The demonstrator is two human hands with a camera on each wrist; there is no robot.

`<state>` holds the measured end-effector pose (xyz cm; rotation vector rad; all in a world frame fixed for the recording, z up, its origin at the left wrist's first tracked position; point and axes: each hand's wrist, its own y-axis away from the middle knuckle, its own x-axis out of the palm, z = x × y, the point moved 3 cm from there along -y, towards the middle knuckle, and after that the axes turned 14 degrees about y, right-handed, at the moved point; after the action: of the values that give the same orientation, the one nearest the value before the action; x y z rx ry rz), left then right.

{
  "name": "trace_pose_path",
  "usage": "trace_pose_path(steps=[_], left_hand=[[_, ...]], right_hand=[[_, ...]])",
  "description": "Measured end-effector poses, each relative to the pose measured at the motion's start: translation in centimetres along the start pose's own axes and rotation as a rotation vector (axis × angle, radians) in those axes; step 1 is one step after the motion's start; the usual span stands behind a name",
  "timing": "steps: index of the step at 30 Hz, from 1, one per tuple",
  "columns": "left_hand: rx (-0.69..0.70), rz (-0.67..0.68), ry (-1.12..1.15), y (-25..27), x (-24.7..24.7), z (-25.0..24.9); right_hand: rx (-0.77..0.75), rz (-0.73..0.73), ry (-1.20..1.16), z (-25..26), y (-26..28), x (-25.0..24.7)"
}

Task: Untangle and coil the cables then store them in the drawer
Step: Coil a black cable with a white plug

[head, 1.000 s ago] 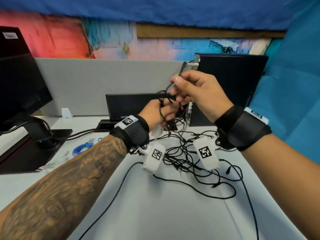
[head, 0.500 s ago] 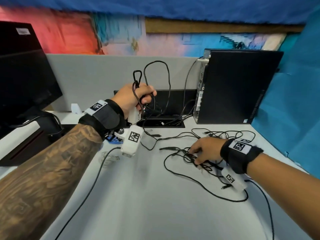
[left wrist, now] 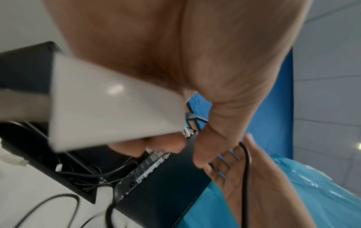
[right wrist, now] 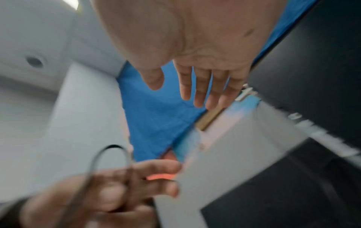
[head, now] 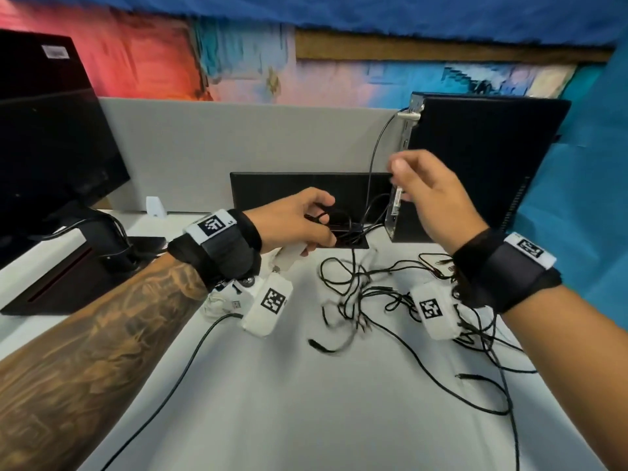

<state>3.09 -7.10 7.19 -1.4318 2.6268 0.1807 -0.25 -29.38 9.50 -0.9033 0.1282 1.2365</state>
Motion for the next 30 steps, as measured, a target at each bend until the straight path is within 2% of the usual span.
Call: trace_pose_path(steps=[1, 5, 6, 7, 9, 12, 16, 18, 23, 26, 30], left_hand=[[0.023, -0.015, 0.039, 0.0, 0.1, -0.2], [0.122, -0.065, 0.059, 0.2, -0.5, -0.9], [0.137, -0.085, 0.054, 0.3, -0.9, -0.9], [0.146, -0.1, 0.065, 0.4, -1.3, -0.6], [0.138, -0.101, 0.14, 0.7, -1.9, 0.1], [0.103, -0.041, 0.29, 1.2, -1.7, 1.0], [0.011, 0.061, 0.683, 1.0, -0.8, 1.3], [0.034, 0.074, 0.837, 0.9, -1.0, 1.0], [0.258, -0.041, 1.153, -0.4, -3.3, 0.3], [0.348, -0.189, 1.103, -1.6, -5.1, 0.7], [0.415, -0.4, 1.023, -2.8, -7.0, 1.9]], right_hand=[[0.001, 0.068, -0.072, 1.3, 0.0, 0.6], [0.103, 0.582, -0.16, 3.0, 1.7, 4.2], [0.105, 0.639, -0.203, 2.9, 2.2, 4.8], [0.116, 0.638, -0.253, 2.7, 2.4, 5.0], [0.177, 0.548, -0.323, 1.7, 1.9, 4.5], [0.235, 0.406, -0.354, 0.3, 0.7, 4.1], [0.156, 0.277, -0.237, 0.2, -0.1, 6.0], [0.122, 0.237, -0.15, 0.8, -0.2, 7.3], [0.116, 0.368, -0.117, 0.0, 1.6, 12.4], [0.099, 0.479, -0.108, 0.2, 2.7, 14.1], [-0.006, 0.553, 0.038, 1.1, 3.1, 12.8]])
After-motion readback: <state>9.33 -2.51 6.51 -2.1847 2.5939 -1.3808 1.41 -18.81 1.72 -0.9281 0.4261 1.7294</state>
